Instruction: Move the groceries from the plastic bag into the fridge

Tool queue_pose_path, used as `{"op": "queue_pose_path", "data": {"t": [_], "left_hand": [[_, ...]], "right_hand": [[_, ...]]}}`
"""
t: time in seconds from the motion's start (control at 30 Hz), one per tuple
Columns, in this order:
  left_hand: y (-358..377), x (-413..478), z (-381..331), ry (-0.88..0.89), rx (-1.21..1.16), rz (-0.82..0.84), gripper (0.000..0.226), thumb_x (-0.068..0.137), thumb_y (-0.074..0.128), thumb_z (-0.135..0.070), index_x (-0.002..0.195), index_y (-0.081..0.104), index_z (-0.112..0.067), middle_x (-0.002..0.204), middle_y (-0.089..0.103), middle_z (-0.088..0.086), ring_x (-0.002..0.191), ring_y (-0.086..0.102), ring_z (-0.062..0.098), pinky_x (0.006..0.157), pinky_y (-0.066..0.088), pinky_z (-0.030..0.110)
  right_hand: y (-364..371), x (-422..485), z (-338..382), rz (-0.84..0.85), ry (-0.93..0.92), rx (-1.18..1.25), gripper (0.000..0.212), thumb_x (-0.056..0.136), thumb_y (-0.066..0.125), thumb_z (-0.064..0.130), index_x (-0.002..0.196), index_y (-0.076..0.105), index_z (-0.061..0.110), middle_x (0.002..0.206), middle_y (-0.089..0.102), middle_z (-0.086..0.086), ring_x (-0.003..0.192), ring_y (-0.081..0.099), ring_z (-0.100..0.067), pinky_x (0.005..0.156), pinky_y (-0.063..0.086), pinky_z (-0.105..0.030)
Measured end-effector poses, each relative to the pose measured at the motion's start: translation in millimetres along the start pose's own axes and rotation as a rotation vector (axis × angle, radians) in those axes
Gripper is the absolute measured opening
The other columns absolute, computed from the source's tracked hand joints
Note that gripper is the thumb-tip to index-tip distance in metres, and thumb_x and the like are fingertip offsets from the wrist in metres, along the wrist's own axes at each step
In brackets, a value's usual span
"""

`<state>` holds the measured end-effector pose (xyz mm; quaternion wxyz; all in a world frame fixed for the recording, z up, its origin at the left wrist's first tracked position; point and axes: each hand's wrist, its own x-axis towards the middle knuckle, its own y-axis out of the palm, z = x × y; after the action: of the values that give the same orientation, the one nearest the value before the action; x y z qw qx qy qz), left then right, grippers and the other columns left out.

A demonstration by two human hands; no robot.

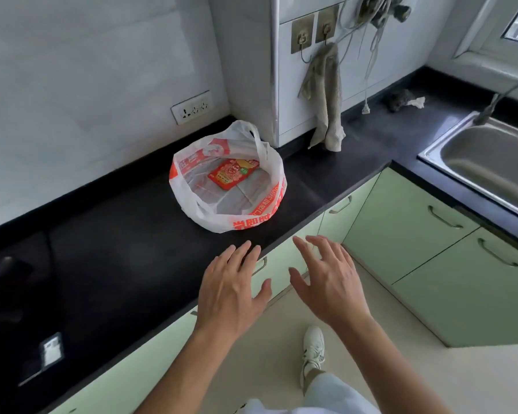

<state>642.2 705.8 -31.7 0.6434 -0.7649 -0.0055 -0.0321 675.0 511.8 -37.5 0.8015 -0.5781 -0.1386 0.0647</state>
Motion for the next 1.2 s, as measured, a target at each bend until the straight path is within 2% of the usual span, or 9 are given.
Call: {"op": "queue_pose_path", "data": {"t": [0.23, 0.43, 0.53, 0.73, 0.9, 1.03, 1.13, 1.2], "left_hand": [[3.1, 77.2, -12.4, -0.075, 0.007, 0.005, 0.065, 0.091, 0.040, -0.056, 0.147, 0.043, -0.022, 0.150, 0.047, -0.003, 0.140, 0.040, 0.017, 0.110, 0.041, 0.040], [11.0, 114.2, -14.8, -0.211, 0.031, -0.007, 0.066, 0.089, 0.038, -0.057, 0.143, 0.048, -0.020, 0.144, 0.054, 0.000, 0.133, 0.049, 0.021, 0.107, 0.045, 0.039], [14.2, 124.8, -5.9, -0.256, 0.040, 0.001, 0.066, 0.089, 0.036, -0.058, 0.143, 0.048, -0.021, 0.144, 0.053, 0.001, 0.133, 0.049, 0.020, 0.108, 0.044, 0.039], [25.5, 153.4, 27.8, -0.308, 0.039, 0.024, 0.063, 0.090, 0.047, -0.055, 0.143, 0.045, -0.021, 0.147, 0.051, 0.001, 0.136, 0.046, 0.021, 0.110, 0.043, 0.040], [46.3, 191.2, 64.9, -0.286, 0.012, 0.060, 0.063, 0.094, 0.048, -0.056, 0.147, 0.040, -0.023, 0.151, 0.046, 0.001, 0.140, 0.042, 0.020, 0.113, 0.040, 0.040], [68.1, 224.0, 101.0, -0.254, -0.035, 0.058, 0.061, 0.093, 0.049, -0.053, 0.144, 0.044, -0.021, 0.145, 0.051, 0.001, 0.134, 0.047, 0.018, 0.107, 0.045, 0.037], [83.6, 256.0, 125.4, -0.246, -0.070, 0.062, 0.059, 0.094, 0.051, -0.052, 0.143, 0.044, -0.021, 0.143, 0.053, 0.001, 0.133, 0.048, 0.019, 0.104, 0.048, 0.040], [91.9, 280.7, 139.3, -0.230, -0.091, 0.055, 0.056, 0.094, 0.049, -0.051, 0.140, 0.047, -0.019, 0.137, 0.057, 0.001, 0.127, 0.052, 0.020, 0.101, 0.050, 0.037]], "right_hand": [[-2.9, 83.2, -38.0, -0.010, -0.108, 0.027, 0.058, 0.090, 0.062, 0.044, 0.141, 0.053, 0.018, 0.132, 0.063, -0.010, 0.126, 0.058, -0.032, 0.104, 0.048, -0.047], [10.3, 138.4, -56.0, 0.055, -0.227, 0.051, 0.057, 0.090, 0.063, 0.042, 0.141, 0.054, 0.017, 0.131, 0.062, -0.009, 0.127, 0.056, -0.031, 0.106, 0.047, -0.048], [19.8, 158.9, -56.2, 0.082, -0.268, 0.057, 0.057, 0.088, 0.068, 0.039, 0.138, 0.056, 0.016, 0.130, 0.064, -0.009, 0.125, 0.057, -0.031, 0.105, 0.047, -0.047], [48.0, 194.6, -46.9, 0.120, -0.316, 0.071, 0.052, 0.089, 0.068, 0.036, 0.135, 0.058, 0.015, 0.131, 0.064, -0.010, 0.125, 0.058, -0.032, 0.104, 0.048, -0.047], [86.6, 221.7, -35.5, 0.160, -0.269, 0.068, 0.049, 0.091, 0.065, 0.036, 0.134, 0.059, 0.015, 0.130, 0.064, -0.010, 0.123, 0.059, -0.033, 0.104, 0.048, -0.045], [117.1, 240.6, -18.9, 0.187, -0.236, 0.069, 0.046, 0.089, 0.063, 0.034, 0.131, 0.060, 0.014, 0.126, 0.065, -0.011, 0.117, 0.062, -0.033, 0.098, 0.052, -0.046], [138.5, 257.8, -8.8, 0.229, -0.205, 0.050, 0.047, 0.089, 0.056, 0.038, 0.130, 0.061, 0.015, 0.122, 0.066, -0.009, 0.114, 0.064, -0.032, 0.095, 0.054, -0.047], [152.1, 271.4, -2.9, 0.261, -0.172, 0.035, 0.046, 0.088, 0.062, 0.035, 0.129, 0.062, 0.016, 0.120, 0.066, -0.008, 0.110, 0.065, -0.033, 0.090, 0.055, -0.047]]}}
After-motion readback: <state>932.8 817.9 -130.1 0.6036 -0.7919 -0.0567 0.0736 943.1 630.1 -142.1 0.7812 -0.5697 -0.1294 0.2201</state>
